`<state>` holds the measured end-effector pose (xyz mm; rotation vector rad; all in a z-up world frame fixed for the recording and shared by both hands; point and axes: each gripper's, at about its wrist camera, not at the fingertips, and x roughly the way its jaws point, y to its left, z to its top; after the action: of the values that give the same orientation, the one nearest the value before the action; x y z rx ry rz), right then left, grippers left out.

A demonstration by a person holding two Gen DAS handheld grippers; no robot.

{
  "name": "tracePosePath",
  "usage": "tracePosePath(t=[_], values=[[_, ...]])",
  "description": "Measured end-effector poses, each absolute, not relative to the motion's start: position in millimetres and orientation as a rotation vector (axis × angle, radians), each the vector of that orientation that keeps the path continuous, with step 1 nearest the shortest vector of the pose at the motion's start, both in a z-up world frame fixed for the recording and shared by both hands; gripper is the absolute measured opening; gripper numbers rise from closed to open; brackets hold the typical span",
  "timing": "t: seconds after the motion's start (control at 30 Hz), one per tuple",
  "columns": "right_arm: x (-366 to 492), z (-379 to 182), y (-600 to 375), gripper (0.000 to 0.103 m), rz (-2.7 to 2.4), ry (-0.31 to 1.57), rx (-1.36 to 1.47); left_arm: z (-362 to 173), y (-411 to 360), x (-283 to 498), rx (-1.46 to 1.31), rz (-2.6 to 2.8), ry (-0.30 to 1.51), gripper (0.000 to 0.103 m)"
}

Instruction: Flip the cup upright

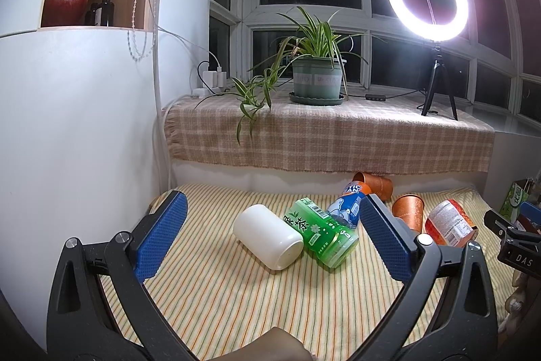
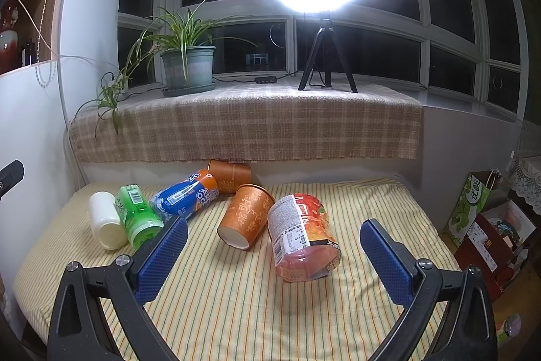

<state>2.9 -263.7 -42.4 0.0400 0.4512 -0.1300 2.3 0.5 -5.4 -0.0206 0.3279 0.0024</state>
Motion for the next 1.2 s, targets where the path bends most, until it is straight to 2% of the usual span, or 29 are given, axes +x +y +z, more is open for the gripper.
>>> tracePosePath(t=[1.2], values=[[6, -35, -259, 0.103, -0.146, 0.43, 0.003, -17, 3, 12, -0.035, 0.007, 0.367, 0.103]])
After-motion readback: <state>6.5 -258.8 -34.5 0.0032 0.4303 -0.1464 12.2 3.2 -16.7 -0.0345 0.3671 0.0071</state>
